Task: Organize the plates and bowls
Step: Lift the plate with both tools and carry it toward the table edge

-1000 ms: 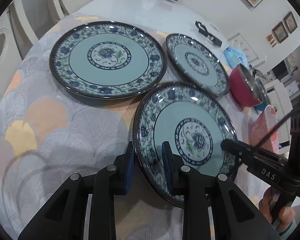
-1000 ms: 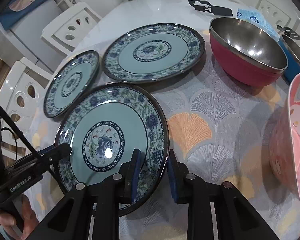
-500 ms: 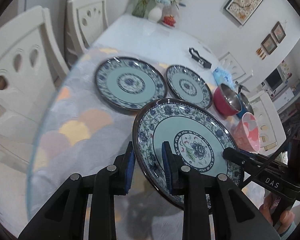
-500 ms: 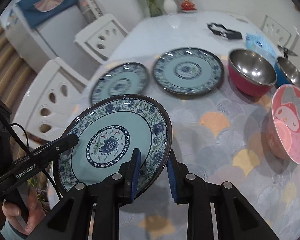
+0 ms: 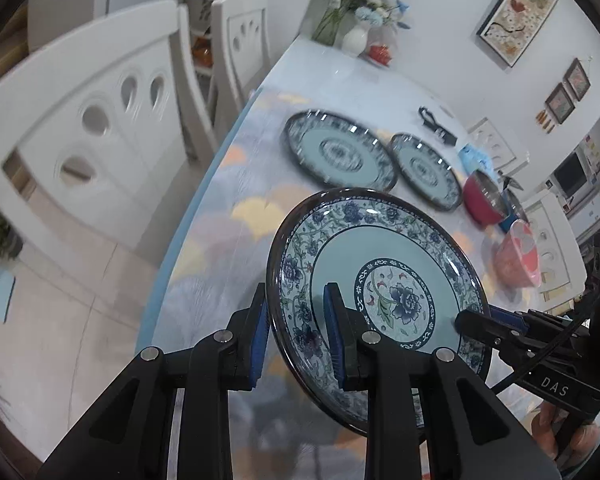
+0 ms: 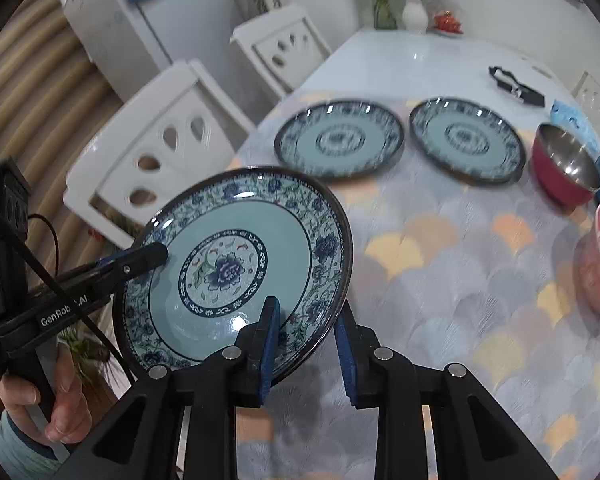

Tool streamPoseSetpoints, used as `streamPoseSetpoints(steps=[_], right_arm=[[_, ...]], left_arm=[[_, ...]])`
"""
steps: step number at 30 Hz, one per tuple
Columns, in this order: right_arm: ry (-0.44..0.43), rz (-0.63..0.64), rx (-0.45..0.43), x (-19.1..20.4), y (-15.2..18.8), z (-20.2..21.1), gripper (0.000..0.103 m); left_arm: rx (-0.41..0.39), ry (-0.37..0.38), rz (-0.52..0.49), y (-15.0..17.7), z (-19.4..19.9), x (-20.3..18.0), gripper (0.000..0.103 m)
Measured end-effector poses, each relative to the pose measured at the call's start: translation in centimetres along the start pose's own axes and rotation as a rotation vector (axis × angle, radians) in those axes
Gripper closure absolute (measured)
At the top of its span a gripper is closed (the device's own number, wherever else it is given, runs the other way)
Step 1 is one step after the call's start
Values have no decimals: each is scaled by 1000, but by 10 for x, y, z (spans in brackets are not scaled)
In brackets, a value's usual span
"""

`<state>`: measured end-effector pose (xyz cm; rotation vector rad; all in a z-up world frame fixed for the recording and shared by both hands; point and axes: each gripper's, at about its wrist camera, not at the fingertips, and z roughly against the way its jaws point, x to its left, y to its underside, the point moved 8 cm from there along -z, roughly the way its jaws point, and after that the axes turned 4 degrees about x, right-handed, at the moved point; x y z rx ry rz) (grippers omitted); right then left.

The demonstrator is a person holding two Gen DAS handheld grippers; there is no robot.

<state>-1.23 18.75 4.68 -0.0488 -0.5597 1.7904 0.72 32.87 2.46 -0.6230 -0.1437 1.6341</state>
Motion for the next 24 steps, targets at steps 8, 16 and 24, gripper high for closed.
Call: streamPoseSetpoints(steps=[8,16,24], right_arm=[[3,-6,97,1,33,-28,76],[3,-53,147,-10,51,-46,76],[-10,-95,197,-16,65,-52,76]], left_arm=[[53,-18,12,33,-20,11,81],[76,-18,-3,48,-32,10,81],[106,-9,2,54,-38,13,81]])
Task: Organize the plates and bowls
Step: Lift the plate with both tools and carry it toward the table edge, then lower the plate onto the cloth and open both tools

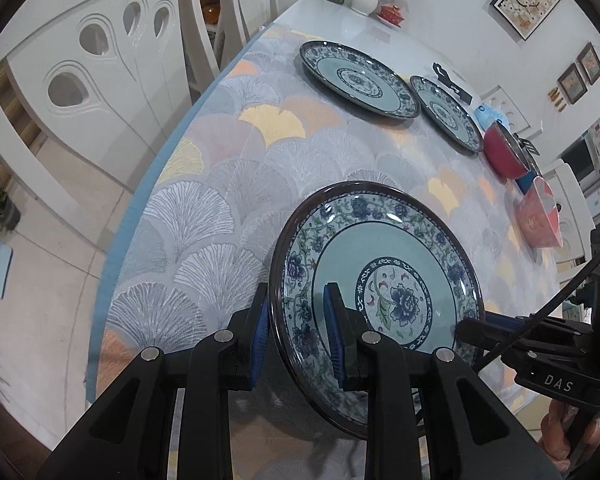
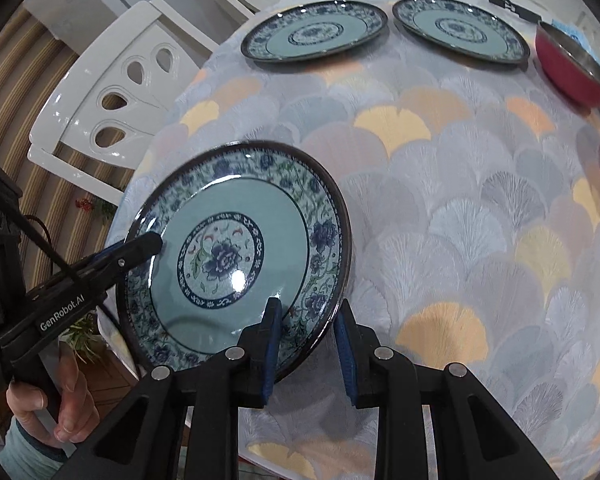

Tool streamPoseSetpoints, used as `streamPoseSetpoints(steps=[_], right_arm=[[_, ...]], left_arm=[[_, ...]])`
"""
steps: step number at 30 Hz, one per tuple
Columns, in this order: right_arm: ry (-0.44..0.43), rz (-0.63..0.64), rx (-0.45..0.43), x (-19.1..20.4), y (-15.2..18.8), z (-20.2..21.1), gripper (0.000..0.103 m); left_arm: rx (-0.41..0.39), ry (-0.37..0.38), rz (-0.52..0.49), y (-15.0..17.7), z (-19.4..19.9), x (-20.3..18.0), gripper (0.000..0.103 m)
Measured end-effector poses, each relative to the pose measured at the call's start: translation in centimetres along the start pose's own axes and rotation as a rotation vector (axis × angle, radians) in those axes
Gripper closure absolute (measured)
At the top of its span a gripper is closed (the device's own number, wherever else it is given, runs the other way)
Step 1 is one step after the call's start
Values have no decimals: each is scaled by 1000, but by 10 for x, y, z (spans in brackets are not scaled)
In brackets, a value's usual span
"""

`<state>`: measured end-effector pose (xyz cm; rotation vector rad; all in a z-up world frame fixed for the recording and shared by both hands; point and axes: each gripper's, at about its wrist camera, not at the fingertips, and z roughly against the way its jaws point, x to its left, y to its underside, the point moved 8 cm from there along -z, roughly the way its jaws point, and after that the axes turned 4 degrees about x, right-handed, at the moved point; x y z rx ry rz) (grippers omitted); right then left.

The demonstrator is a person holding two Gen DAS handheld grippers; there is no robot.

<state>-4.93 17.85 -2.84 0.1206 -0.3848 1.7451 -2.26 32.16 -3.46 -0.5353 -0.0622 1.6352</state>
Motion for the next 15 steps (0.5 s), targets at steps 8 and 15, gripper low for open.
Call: streamPoseSetpoints(steps=[8,15], right_arm=[[-3,-9,-1,-8,6,14,76],[6,-27,-104,-19,-21,61,76]], left_arm=[[-34,-36,4,-14,17,12,81],[-151,-54,-48,-58,54,0,78]])
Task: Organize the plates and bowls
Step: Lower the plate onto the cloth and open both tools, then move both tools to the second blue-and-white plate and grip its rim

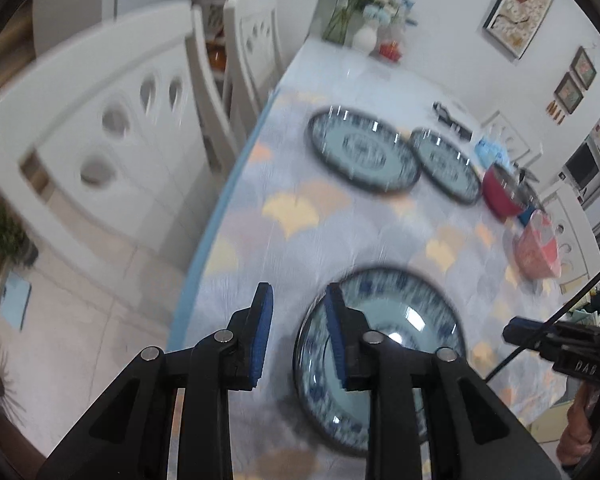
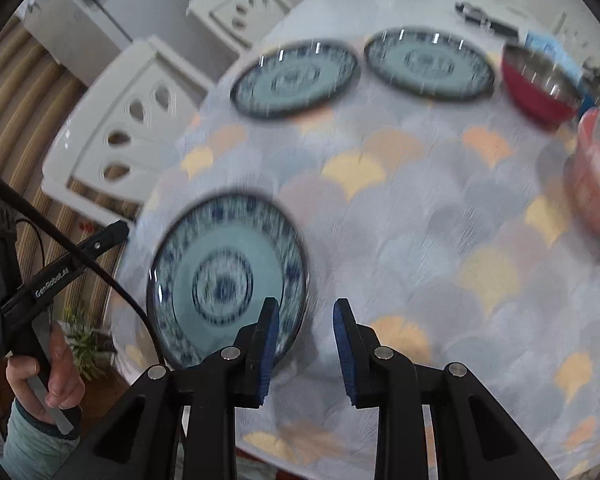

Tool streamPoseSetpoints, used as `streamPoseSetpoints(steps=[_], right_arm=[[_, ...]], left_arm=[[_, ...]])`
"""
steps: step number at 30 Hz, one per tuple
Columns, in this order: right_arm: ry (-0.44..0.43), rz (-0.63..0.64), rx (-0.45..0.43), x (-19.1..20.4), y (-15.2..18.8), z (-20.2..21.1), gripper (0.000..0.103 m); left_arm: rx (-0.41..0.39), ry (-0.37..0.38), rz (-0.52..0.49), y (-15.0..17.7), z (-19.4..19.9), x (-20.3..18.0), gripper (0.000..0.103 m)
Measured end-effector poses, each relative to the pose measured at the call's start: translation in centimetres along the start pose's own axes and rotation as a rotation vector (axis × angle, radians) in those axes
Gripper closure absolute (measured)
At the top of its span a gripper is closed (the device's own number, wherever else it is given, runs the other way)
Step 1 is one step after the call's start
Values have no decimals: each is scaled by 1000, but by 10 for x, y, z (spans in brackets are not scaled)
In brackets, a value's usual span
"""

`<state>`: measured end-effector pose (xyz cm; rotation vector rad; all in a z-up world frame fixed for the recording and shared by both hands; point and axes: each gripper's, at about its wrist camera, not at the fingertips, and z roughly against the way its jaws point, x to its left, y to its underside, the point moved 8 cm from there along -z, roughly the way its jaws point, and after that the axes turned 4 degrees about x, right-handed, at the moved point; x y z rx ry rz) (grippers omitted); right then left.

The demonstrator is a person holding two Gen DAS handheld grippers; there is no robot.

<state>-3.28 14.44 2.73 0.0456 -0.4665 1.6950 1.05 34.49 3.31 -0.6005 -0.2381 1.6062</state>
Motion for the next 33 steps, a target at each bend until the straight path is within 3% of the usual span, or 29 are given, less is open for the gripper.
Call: streamPoseSetpoints(steps=[3,6,7,9,10,16,23,29,33], right_arm=[[3,-1,-76,-3,-28,28,74],[-11,-7,-149,-3,-59,55,52],[-14,-7,-180,-3,-67,64,47],[-15,-5,-224,0,-83,77,47],[-14,-6,-232,1,-89,80,47],[-29,-38,-244,-3,-115,86,47],[-45,-66,-210,-14,-140,66,47],[-59,-104,-125,-33,-167,16,47],[-62,-125,-58,-44,-181,-23,48]], left_arm=[[-63,19,-9,-33,14,-10,70],[-110,46,-7,-60,23,-20,65],[-123,55,-9,-71,25,-24,53],[-149,60,-7,-85,30,-28,29],[-182,68,-8,-94,34,-31,27],[-192,68,-47,-128,26,-46,27],[-140,98,-31,-163,-14,-48,27],[-29,85,-18,-173,-78,-40,29],[66,88,5,-172,-126,-34,38]])
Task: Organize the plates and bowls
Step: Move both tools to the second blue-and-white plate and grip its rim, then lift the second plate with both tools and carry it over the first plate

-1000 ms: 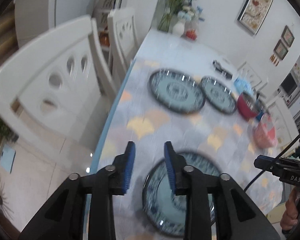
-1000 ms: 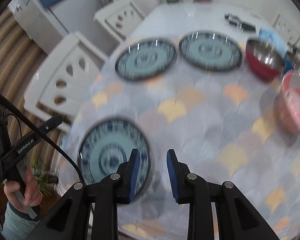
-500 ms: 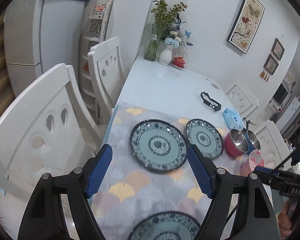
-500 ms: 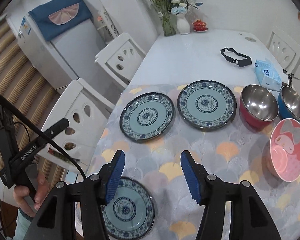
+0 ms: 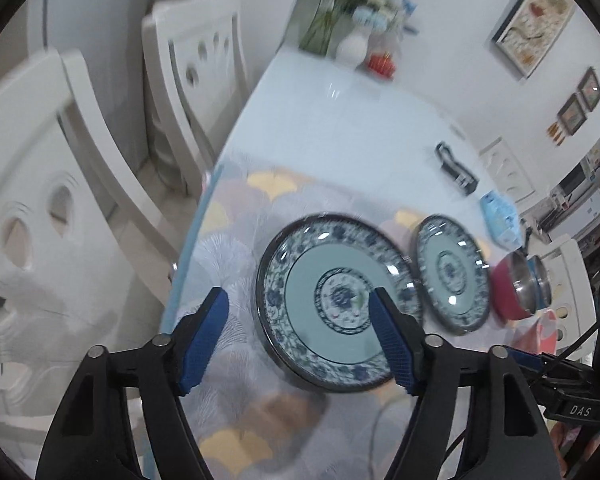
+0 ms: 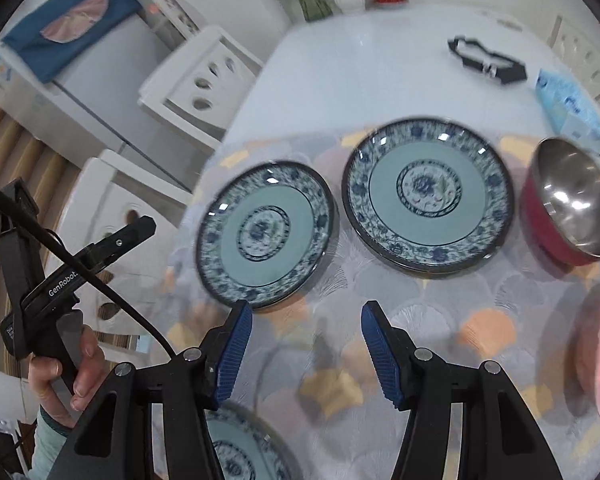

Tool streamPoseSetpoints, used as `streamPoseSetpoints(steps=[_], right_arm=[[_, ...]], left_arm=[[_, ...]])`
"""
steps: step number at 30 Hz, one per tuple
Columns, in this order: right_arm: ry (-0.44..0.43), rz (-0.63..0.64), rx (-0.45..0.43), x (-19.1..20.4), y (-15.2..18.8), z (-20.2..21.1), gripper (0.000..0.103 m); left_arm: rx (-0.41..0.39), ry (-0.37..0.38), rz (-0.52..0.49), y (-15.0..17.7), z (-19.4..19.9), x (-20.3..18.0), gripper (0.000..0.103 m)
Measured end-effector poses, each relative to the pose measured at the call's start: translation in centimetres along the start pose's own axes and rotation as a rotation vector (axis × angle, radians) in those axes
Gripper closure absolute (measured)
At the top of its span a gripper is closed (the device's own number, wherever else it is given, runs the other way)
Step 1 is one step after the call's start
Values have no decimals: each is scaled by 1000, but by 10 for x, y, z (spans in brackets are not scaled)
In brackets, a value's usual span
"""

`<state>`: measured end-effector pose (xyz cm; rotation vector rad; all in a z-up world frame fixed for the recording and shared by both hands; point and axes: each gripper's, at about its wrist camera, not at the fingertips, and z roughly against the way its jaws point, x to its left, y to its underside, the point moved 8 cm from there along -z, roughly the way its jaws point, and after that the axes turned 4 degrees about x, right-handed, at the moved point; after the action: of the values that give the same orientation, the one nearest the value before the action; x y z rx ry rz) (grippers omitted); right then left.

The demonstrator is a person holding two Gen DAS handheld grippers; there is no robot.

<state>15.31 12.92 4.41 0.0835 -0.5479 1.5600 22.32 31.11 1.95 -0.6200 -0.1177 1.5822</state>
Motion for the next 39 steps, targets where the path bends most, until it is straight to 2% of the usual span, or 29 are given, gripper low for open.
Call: streamPoseSetpoints(steps=[4,13,16,20,27,29,31,32,34,39], right_arm=[[3,2,53,-5,-11,-33,51],[-17,30,106,-4,-24,-80,57],[-44,2,111,-7,-24,-86,61],[-68,-22,113,-11,-24,-91,67],[-57,4,98,-7,-32,-99,72],[-55,7,92,-6,-35,-103,76],[-49,8,85,-7,-38,-105,76],[-44,13,77,-8,-39,-105,76],[-34,47,74,-8,-40,-104,76],[-26,151,63,-1,-37,-97,76]], left_arm=[[49,2,-6,0,-28,2,51],[64,-104,-91,-6,-54,7,56],[91,-80,-84,-4,-62,9,62],[108,-53,-69,-1,-70,10,62],[101,-69,-101,-2,-74,5,63],[100,-69,-109,-1,-74,4,70],[99,-76,-111,-2,-73,6,79],[97,-65,-99,-2,-72,7,81],[93,-30,-71,-2,-68,8,82],[45,-20,-90,-3,-47,1,82]])
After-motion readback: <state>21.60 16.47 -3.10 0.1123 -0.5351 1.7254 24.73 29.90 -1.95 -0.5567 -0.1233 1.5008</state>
